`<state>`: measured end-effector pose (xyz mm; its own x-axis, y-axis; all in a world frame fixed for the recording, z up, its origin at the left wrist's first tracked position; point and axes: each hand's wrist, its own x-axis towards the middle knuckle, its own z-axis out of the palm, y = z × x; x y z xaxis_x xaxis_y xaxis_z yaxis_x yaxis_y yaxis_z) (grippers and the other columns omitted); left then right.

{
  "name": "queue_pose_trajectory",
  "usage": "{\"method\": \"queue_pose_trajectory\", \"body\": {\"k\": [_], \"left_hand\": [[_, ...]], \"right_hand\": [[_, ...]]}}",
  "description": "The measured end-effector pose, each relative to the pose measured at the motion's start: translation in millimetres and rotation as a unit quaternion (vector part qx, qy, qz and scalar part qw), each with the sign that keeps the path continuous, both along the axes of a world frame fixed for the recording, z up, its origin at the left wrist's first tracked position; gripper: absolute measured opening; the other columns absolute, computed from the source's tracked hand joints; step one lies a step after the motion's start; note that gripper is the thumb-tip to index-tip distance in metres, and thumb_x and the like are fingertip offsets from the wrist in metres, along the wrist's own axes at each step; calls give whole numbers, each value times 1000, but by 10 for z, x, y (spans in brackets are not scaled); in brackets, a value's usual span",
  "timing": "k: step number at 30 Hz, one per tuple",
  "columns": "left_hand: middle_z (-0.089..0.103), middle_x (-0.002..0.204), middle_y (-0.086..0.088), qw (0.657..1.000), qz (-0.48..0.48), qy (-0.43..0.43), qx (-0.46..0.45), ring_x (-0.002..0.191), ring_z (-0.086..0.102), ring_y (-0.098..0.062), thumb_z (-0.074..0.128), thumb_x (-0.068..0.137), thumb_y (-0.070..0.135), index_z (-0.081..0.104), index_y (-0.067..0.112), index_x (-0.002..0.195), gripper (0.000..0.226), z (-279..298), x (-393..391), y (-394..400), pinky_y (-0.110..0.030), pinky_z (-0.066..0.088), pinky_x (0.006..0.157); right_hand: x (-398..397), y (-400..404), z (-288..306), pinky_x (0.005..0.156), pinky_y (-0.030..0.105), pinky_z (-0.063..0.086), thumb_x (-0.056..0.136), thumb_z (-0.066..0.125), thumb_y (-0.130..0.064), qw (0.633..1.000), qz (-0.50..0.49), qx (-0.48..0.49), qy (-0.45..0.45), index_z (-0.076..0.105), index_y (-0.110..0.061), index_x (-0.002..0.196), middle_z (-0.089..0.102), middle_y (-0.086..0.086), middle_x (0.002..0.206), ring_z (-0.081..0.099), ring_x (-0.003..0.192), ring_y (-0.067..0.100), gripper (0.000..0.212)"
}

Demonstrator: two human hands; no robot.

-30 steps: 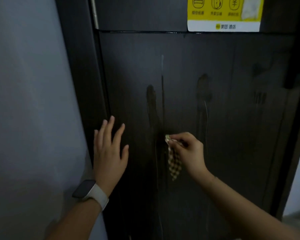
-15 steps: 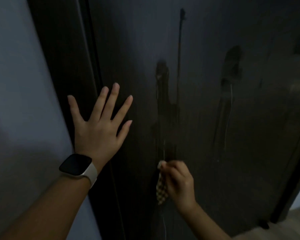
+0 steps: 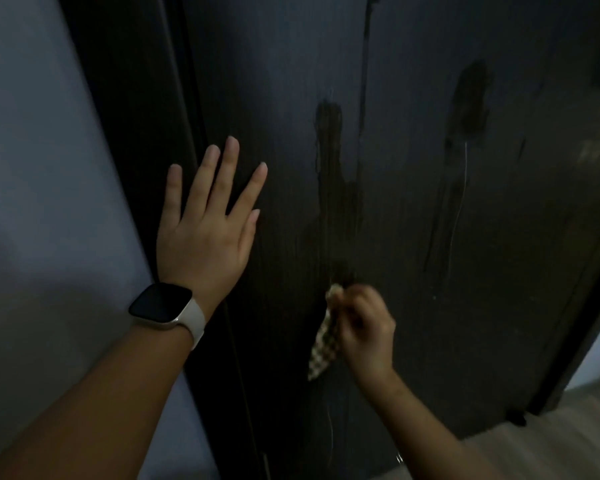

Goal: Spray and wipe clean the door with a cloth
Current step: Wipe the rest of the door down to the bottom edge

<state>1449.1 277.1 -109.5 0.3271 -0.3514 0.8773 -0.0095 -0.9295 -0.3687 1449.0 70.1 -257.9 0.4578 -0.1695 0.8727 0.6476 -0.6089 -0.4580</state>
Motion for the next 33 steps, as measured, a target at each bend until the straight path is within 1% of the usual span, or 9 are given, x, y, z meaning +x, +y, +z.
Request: {"method": "queue_pose_trajectory", "body": {"k": [3,9,13,17,20,24,26,29,33], "left_hand": [[11,162,-11,1000,7,-4,-3,148,10,-27,27,105,36,17,27,155,51,6,2,-6,-45,-7,117],[11,162,-10,1000,-6,-7,-8,148,13,-27,27,106,36,17,28,155,51,0,7,-6,-45,-5,118],[13,162,-9,1000,-4,-14,-7,148,13,-26,28,105,36,20,28,154,50,-4,3,-13,-44,-6,118],[13,162,-9,1000,-7,-10,-7,147,10,-26,29,105,36,20,28,154,51,-4,3,-5,-44,-7,118],[13,162,-9,1000,-6,-9,-8,147,10,-26,28,105,36,19,28,154,51,-17,9,-8,-44,-6,118],[12,162,-9,1000,-7,-9,-10,148,10,-26,26,105,37,18,28,154,50,-25,15,1,-45,-6,117],[12,162,-9,1000,-8,-10,-11,148,11,-26,27,105,37,18,29,154,50,-30,17,1,-45,-5,117],[13,162,-9,1000,-12,-9,-13,148,12,-26,28,105,36,19,28,154,50,-29,13,-3,-46,-3,117],[12,162,-9,1000,-16,-6,-18,148,13,-26,28,105,36,19,29,154,50,-10,3,1,-47,-2,117]], "right_hand": [[-95,-11,-223,63,37,52,86,69,2,997,6,-31,64,66,-8,75,57,-3,84,57,77,11,15],[98,56,827,65,25,46,90,65,1,998,8,55,-38,63,-2,72,56,3,80,56,72,17,18],[51,113,180,65,39,49,90,63,3,998,9,36,-48,64,3,73,58,7,83,58,76,22,17],[-122,49,-484,63,33,51,94,59,-16,998,20,2,54,65,-12,78,55,-8,88,56,79,6,17],[-90,68,-131,64,31,51,91,64,-5,998,26,3,52,65,-11,78,56,-6,86,56,78,7,15],[60,105,454,68,27,49,89,65,2,998,12,48,-30,66,0,76,57,3,84,58,76,18,13],[63,96,190,67,31,49,88,66,5,999,8,24,-40,65,2,76,58,7,84,57,76,21,12],[-56,10,-680,64,34,50,90,63,-4,997,13,-51,49,66,-7,79,55,-1,89,56,78,15,11],[-137,-71,-1093,64,25,50,92,63,-18,986,12,-108,125,66,-15,81,51,-13,92,52,79,4,12]]}}
